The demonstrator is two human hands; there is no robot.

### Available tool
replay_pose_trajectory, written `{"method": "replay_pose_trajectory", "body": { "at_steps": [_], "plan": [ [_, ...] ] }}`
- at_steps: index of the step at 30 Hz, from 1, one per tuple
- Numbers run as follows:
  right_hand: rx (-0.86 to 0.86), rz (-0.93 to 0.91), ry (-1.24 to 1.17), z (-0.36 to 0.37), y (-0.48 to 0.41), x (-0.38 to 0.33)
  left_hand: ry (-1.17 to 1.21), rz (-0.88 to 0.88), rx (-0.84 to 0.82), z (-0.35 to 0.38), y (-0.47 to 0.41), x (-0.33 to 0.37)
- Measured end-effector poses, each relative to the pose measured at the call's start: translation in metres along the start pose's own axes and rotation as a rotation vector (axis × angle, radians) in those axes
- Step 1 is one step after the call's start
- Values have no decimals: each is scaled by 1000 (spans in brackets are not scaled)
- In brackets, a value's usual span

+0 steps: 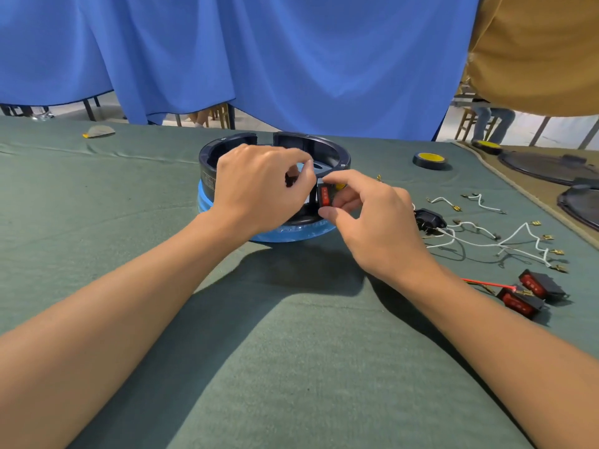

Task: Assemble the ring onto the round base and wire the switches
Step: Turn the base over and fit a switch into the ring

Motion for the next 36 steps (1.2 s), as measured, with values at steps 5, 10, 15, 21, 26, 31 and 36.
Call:
{"method": "replay_pose_trajectory", "body": {
  "at_steps": [5, 10, 15, 21, 26, 31, 36],
  "plan": [
    [-25, 21, -52, 0, -1, 2, 182, -162, -377, 11, -16, -7],
    [-43, 40, -99, -1, -3, 5, 294, -219, -458, 11, -17, -13],
    [-63, 39, -125, -1, -3, 4, 358, -253, -496, 12, -17, -18],
    [-85, 6, -192, -3, -3, 5, 450, -276, -571, 10, -19, -20],
    [-56, -20, -158, 0, -2, 7, 474, -304, -589, 10, -19, -21],
    [-9, -92, -70, 1, -2, 6, 452, -319, -590, 9, -18, -20],
    [45, -95, -38, 4, -5, 2, 470, -331, -604, 6, -18, -17]
  ]
}}
Point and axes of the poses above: each hand's wrist, its own y-axis away from the middle knuckle, its own z-axis out of the palm, x = y × z, the point moved 4 cm from there along -y, towards the middle knuckle, and after that the axes turned 12 degrees about x, right-handed, at the moved point
